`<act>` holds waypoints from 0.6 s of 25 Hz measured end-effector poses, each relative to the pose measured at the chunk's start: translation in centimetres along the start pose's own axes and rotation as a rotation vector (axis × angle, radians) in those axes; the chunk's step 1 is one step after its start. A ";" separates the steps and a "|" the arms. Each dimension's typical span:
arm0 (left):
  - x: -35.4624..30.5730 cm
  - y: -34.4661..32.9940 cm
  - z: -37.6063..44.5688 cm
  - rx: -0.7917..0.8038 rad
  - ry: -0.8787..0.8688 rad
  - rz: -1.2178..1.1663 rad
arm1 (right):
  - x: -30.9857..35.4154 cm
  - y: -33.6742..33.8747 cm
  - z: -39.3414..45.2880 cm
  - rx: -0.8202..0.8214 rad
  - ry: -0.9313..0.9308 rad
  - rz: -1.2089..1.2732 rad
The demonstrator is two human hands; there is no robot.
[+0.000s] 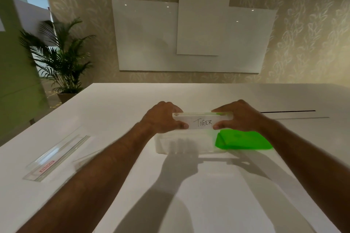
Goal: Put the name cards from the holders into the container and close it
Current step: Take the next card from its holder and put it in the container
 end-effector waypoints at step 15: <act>5.6 -1.0 5.6 0.220 0.128 0.344 | 0.2 -5.1 10.4 0.350 0.008 -0.216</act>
Point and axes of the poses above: each hand's wrist, its own z-axis towards the middle knuckle, its own y-axis out of the back of the hand, x = y × z, the point moved 5 cm from there along z, towards the middle knuckle, and after that the axes turned 8 degrees about x, right-handed, at the moved point
